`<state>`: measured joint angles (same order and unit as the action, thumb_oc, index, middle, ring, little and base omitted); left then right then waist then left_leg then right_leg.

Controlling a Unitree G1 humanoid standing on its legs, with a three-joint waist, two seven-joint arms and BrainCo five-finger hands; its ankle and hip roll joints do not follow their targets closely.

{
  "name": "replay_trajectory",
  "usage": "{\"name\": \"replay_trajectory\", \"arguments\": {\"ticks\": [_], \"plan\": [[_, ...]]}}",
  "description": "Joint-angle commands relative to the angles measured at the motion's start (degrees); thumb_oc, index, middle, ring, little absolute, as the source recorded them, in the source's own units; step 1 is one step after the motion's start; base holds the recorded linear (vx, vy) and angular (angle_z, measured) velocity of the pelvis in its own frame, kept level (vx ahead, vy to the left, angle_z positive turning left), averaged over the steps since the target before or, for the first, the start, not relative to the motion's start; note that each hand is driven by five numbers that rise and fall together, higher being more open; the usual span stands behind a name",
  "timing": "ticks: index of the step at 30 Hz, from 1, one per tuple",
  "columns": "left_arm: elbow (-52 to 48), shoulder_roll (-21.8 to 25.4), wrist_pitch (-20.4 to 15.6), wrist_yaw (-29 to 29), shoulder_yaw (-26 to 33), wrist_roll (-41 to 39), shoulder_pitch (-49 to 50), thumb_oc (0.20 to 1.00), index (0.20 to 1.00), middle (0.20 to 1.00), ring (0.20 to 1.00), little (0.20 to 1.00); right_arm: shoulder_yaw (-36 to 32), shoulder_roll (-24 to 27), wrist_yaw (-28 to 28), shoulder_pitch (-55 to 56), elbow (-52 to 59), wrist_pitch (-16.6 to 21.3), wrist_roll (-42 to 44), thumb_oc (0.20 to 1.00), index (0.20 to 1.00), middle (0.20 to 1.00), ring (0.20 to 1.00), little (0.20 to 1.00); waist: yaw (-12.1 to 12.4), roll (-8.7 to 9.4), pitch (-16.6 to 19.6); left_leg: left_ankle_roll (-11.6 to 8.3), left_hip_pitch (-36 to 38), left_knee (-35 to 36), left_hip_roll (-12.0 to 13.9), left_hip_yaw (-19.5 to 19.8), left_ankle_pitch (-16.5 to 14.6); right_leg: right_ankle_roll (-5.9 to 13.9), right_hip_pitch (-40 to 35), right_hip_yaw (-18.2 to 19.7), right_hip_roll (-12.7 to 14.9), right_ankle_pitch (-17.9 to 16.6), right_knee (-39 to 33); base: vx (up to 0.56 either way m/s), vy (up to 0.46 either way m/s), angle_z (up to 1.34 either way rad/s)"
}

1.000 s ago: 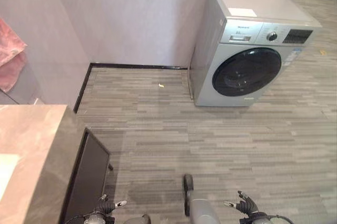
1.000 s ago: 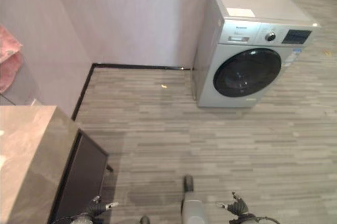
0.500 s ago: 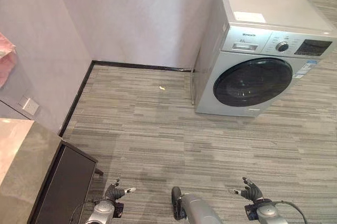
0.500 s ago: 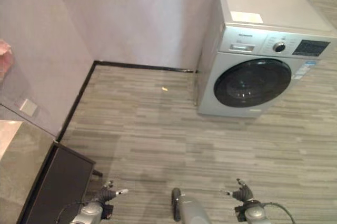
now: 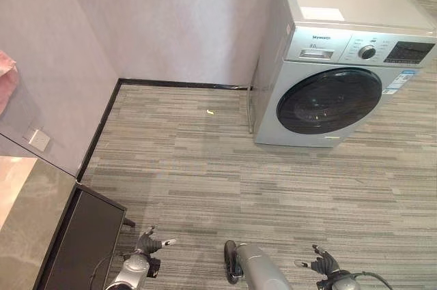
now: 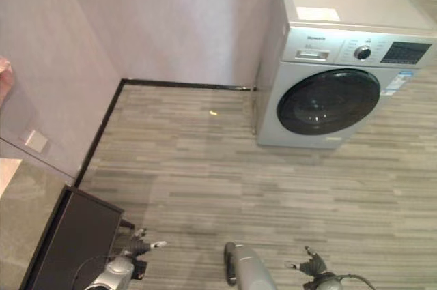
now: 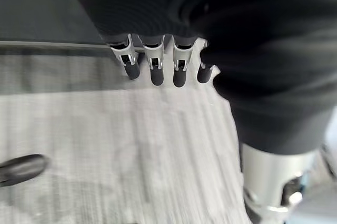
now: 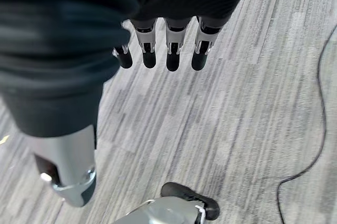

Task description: Put brush and paste in cup on sink, flatten towel.

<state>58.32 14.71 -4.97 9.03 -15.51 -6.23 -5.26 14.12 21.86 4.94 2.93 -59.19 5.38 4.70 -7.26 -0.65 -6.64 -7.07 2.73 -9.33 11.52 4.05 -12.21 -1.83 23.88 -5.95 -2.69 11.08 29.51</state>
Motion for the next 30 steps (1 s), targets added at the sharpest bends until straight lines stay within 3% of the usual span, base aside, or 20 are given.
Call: {"name": "replay_trajectory", "arguments": {"ticks": [1,3,4,6,8,9,11,12,15,16,17,19,22,23,25,27,28,30], "plan": [[-3.72,0.55,-1.99,0.56,-0.54,-1.27,-1.55,1.0,1.0,1.0,1.0,1.0,1.08,-0.7,0.89,-0.23,-5.04,0.57,-2.29,1.0,1.0,1.0,1.0,1.0,-0.53,0.94,-0.62,1.24,-0.41,-10.71,-5.78,-1.51,15.4,4.49,-6.87,3.04,1.64,-7.72,-10.65,0.07,-0.199,0.23],[-4.07,0.16,-1.87,-0.09,-2.23,-0.99,-2.92,1.0,1.0,1.0,1.0,1.0,0.57,-0.83,0.95,-0.27,-8.14,0.12,-1.99,1.0,1.0,1.0,1.0,1.0,-0.86,1.43,-1.76,1.38,-5.0,-17.13,-6.11,-4.63,17.09,3.71,-9.57,2.39,2.87,-8.42,-13.56,0.05,-0.151,0.28],[-4.27,-0.07,-1.84,-0.33,-3.03,-0.89,-3.49,1.0,1.0,1.0,1.0,1.0,0.1,-0.67,1.13,-0.15,-9.35,-0.15,-2.05,1.0,1.0,1.0,1.0,1.0,-1.52,1.24,-2.17,1.63,-5.91,-18.3,-5.44,-8.22,16.84,3.33,-10.66,1.55,3.47,-8.56,-14.74,0.04,-0.084,0.35],[-4.61,-0.2,-1.8,-0.58,-3.58,-1.13,-3.98,1.0,1.0,1.0,1.0,1.0,-0.62,-0.55,1.42,-0.1,-10.48,-0.51,-1.85,1.0,1.0,1.0,1.0,1.0,-1.57,0.96,-2.72,1.67,-7.02,-18.12,-5.39,-9.91,16.29,3.21,-11.78,1.24,3.83,-8.68,-16.03,0.04,-0.034,0.49],[-5.15,-0.8,-1.97,-1.01,-4.3,-1.89,-4.76,1.0,1.0,1.0,1.0,1.0,-2.62,0.0,2.11,-0.02,-12.7,-0.96,-0.66,1.0,1.0,1.0,1.0,1.0,-1.61,-0.07,-3.52,2.48,-11.16,-13.83,-8.43,-11.45,13.06,3.98,-14.1,0.3,4.81,-9.04,-19.39,0.08,0.032,0.48],[-5.58,-1.2,-2.22,-1.0,-4.34,-1.96,-4.24,1.0,1.0,1.0,1.0,1.0,-4.64,0.43,2.76,-0.28,-14.17,-1.37,0.52,1.0,1.0,1.0,1.0,1.0,-1.32,-0.51,-3.79,3.63,-14.93,-8.03,-9.17,-12.86,10.42,5.15,-15.07,0.14,6.03,-9.18,-20.98,0.14,0.095,0.66],[-5.85,-1.28,-2.38,-1.05,-4.38,-2.06,-4.0,1.0,1.0,1.0,1.0,1.0,-5.47,0.54,3.19,-0.2,-15.0,-1.56,0.95,1.0,1.0,1.0,1.0,1.0,-1.21,-0.91,-3.83,3.56,-16.54,-4.02,-8.23,-13.92,11.82,5.61,-16.06,-0.08,6.28,-9.09,-21.84,0.18,0.096,0.57],[-6.31,-0.92,-2.42,-1.12,-4.33,-2.21,-3.48,1.0,1.0,1.0,1.0,1.0,-6.75,0.75,3.93,-0.36,-16.31,-1.82,1.55,1.0,1.0,1.0,1.0,1.0,0.11,-2.04,-3.93,2.48,-18.98,3.68,-7.18,-12.5,17.96,6.04,-18.31,0.18,5.48,-8.97,-23.31,0.18,0.072,0.43],[-5.61,-0.46,-2.33,-0.92,-3.66,-2.14,-3.09,1.0,1.0,1.0,1.0,1.0,-7.09,0.87,4.47,-1.16,-16.92,-1.87,1.57,1.0,1.0,1.0,1.0,1.0,1.5,-2.01,-4.33,1.83,-20.12,10.82,-6.56,-9.17,21.24,6.43,-20.76,1.57,5.2,-8.22,-24.62,0.28,0.107,-0.18],[-5.11,-0.16,-2.14,-0.84,-3.02,-2.04,-3.09,1.0,1.0,1.0,1.0,1.0,-7.47,0.93,4.42,-1.65,-16.88,-1.88,2.36,1.0,1.0,1.0,1.0,1.0,1.73,-2.05,-4.22,1.31,-20.45,12.76,-5.64,-9.52,22.41,6.62,-21.73,2.25,5.04,-7.61,-24.75,0.41,0.185,-0.71],[-4.9,0.3,-1.74,-1.07,-2.12,-1.96,-2.39,1.0,1.0,1.0,1.0,1.0,-8.01,0.53,4.05,-1.99,-16.35,-1.68,3.71,1.0,1.0,1.0,1.0,1.0,2.31,-2.17,-3.65,0.95,-20.34,13.81,-4.17,-12.38,23.9,6.91,-23.23,3.26,4.7,-6.31,-24.66,0.44,0.208,-0.73],[-5.13,0.61,-1.63,-1.09,-1.57,-1.84,-1.92,1.0,1.0,1.0,1.0,1.0,-7.84,0.35,3.69,-2.0,-16.09,-1.76,3.75,1.0,1.0,1.0,1.0,1.0,2.95,-2.05,-3.45,1.15,-19.89,12.9,-3.96,-12.68,24.68,6.9,-24.31,4.0,4.54,-5.59,-24.34,0.29,0.164,-0.74],[-5.35,1.25,-1.67,-0.9,-1.11,-1.9,-1.45,1.0,1.0,1.0,1.0,1.0,-6.71,-0.36,3.36,-2.74,-15.33,-2.12,3.32,1.0,1.0,1.0,1.0,1.0,3.75,-0.88,-2.85,2.91,-22.09,6.08,-5.76,-10.67,22.61,7.59,-26.74,6.09,6.41,-2.91,-21.97,0.32,0.253,-0.54],[-6.31,1.66,-1.88,-0.72,-1.1,-2.14,-1.74,1.0,1.0,1.0,1.0,1.0,-6.7,-1.01,3.03,-2.28,-14.84,-2.22,3.27,1.0,1.0,1.0,1.0,1.0,4.07,0.21,-2.39,3.88,-24.24,-0.35,-7.32,-11.25,19.89,8.23,-27.44,6.68,8.35,-2.28,-20.98,0.38,0.344,-0.64],[-7.57,2.14,-2.02,-0.54,-1.13,-2.44,-2.1,1.0,1.0,1.0,1.0,1.0,-5.43,-1.87,2.22,-2.26,-14.09,-2.41,1.9,1.0,1.0,1.0,1.0,1.0,4.82,1.29,-1.46,5.13,-25.24,-3.42,-8.52,-12.32,16.84,9.34,-26.96,6.71,10.22,-2.89,-20.07,0.31,0.289,-0.36],[-7.68,2.32,-1.75,-0.45,-1.2,-2.4,-2.72,1.0,1.0,1.0,1.0,1.0,-3.68,-2.43,2.46,-2.66,-13.37,-2.61,-0.83,1.0,1.0,1.0,1.0,1.0,5.52,2.03,-1.21,5.99,-25.21,-4.34,-9.32,-12.91,15.12,10.33,-25.96,6.38,11.62,-5.64,-18.61,0.25,0.27,-0.31],[-7.35,2.49,-1.46,-0.47,-1.69,-1.77,-2.98,1.0,1.0,1.0,1.0,1.0,-1.94,-2.99,2.81,-3.2,-11.34,-2.68,-2.99,1.0,1.0,1.0,1.0,1.0,5.94,2.62,-0.84,6.94,-24.56,-4.37,-10.09,-13.71,13.54,11.03,-24.43,5.61,13.11,-9.5,-16.78,0.24,0.314,-0.46],[-7.34,2.67,-1.42,-0.53,-1.75,-1.41,-2.9,1.0,1.0,1.0,1.0,1.0,-1.45,-3.15,2.76,-3.32,-9.89,-2.53,-3.13,1.0,1.0,1.0,1.0,1.0,6.02,2.91,-0.79,7.25,-24.32,-4.21,-10.4,-14.07,13.03,11.21,-23.7,5.22,13.57,-11.06,-16.28,0.13,0.189,-0.32]]}}
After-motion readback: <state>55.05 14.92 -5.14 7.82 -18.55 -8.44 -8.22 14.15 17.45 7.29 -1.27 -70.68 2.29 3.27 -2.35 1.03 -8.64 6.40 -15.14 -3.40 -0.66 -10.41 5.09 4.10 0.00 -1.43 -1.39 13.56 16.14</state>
